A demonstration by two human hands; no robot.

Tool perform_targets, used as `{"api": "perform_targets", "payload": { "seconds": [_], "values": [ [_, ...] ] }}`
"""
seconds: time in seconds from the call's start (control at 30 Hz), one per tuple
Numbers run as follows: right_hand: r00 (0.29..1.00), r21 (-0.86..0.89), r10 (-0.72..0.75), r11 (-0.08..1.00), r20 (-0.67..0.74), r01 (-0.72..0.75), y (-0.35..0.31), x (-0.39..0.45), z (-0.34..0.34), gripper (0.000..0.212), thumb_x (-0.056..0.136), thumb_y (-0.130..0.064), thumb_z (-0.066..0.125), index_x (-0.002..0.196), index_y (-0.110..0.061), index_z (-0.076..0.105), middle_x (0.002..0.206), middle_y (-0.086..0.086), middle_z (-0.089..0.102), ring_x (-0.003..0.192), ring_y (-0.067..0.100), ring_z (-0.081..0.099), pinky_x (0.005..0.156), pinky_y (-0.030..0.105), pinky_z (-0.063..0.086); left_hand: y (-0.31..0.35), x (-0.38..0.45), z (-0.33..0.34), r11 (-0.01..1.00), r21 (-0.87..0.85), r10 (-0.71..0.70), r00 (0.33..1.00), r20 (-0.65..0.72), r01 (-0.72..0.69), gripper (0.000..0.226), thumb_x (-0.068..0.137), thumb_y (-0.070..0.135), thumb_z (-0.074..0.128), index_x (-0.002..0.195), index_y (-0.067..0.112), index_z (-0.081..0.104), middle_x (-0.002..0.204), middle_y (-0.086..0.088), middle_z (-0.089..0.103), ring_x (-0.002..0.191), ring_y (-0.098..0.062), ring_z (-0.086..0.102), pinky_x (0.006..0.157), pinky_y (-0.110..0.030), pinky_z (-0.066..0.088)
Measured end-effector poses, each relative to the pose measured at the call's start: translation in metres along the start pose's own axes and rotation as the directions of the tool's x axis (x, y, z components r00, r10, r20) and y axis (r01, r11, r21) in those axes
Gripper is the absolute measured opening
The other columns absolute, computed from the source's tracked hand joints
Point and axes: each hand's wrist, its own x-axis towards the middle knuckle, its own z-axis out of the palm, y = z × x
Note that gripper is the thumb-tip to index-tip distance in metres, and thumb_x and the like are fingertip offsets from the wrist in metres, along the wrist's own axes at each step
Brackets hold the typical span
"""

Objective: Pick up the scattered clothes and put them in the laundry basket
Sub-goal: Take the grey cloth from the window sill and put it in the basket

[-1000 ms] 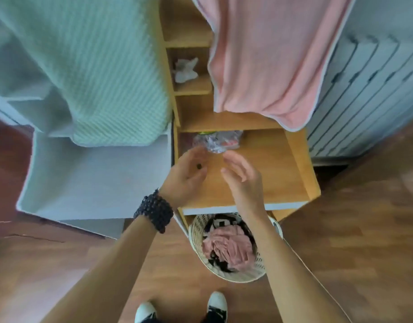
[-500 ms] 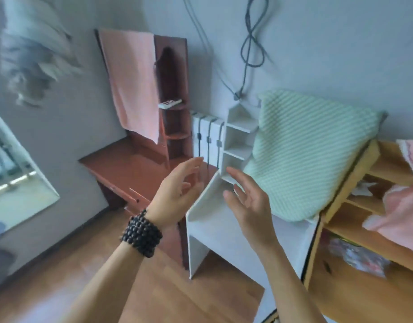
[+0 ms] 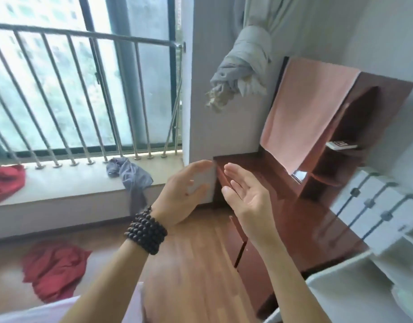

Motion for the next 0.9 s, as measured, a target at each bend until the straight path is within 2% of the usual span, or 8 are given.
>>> {"api": "perform_targets", "payload": {
  "seconds": [0.17,0.3,0.47,0.6,0.77,0.9],
  "values": [
    [0.989,0.107,-0.007,0.994,0.146,-0.009,0.032,0.062,0.06,0.047,0.091,-0.015,0.066,0.137,-0.025,0.063,0.135,-0.016,0.07,0.135,0.004,0.059,0.12,0.034,0.044,-0.055,0.01,-0.055,0.99,0.055,-0.122,0.983,-0.134,0.13,0.046,0.094,0.016,0.063,0.138,0.026,0.054,0.138,0.015,0.058,0.127,-0.003,0.055,0.105,-0.04,0.05],
    [0.968,0.161,-0.037,0.987,0.25,-0.004,0.059,0.113,0.095,0.043,0.09,-0.017,0.066,0.129,-0.035,0.065,0.133,-0.011,0.071,0.131,0.005,0.062,0.118,0.038,0.046,-0.087,0.036,-0.082,0.978,0.114,-0.146,0.962,-0.231,0.176,0.046,0.094,0.021,0.064,0.138,0.027,0.053,0.137,0.017,0.058,0.127,0.005,0.051,0.105,-0.03,0.05],
    [0.923,0.222,-0.048,0.974,0.381,-0.041,0.093,0.206,0.135,0.041,0.089,-0.018,0.067,0.126,-0.034,0.065,0.128,-0.008,0.072,0.124,0.008,0.066,0.111,0.038,0.053,-0.121,0.087,-0.109,0.95,0.12,-0.224,0.9,-0.374,0.287,0.047,0.094,0.016,0.064,0.139,0.027,0.052,0.137,0.014,0.059,0.128,0.001,0.053,0.104,-0.033,0.051],
    [0.899,0.26,-0.071,0.964,0.432,-0.049,0.115,0.261,0.167,0.041,0.087,-0.016,0.068,0.122,-0.038,0.066,0.125,-0.008,0.072,0.12,0.011,0.068,0.108,0.035,0.055,-0.15,0.109,-0.136,0.931,0.112,-0.258,0.843,-0.472,0.347,0.047,0.094,0.018,0.064,0.138,0.029,0.052,0.137,0.014,0.06,0.129,0.003,0.052,0.104,-0.034,0.051],
    [0.879,0.261,-0.065,0.963,0.472,-0.069,0.148,0.308,0.209,0.049,0.087,-0.014,0.067,0.136,-0.016,0.065,0.128,-0.004,0.072,0.121,0.013,0.069,0.106,0.03,0.056,-0.196,0.134,-0.159,0.905,0.073,-0.324,0.79,-0.52,0.419,0.047,0.094,0.017,0.064,0.137,0.032,0.053,0.135,0.018,0.06,0.128,0.005,0.052,0.104,-0.037,0.051],
    [0.867,0.235,-0.025,0.966,0.497,-0.107,0.184,0.356,0.251,0.045,0.088,-0.015,0.067,0.133,-0.023,0.067,0.129,-0.006,0.072,0.124,0.01,0.068,0.109,0.034,0.055,-0.256,0.172,-0.183,0.891,0.045,-0.37,0.778,-0.509,0.452,0.047,0.093,0.018,0.064,0.136,0.033,0.052,0.135,0.02,0.06,0.128,0.006,0.052,0.105,-0.039,0.05]
  ]
}}
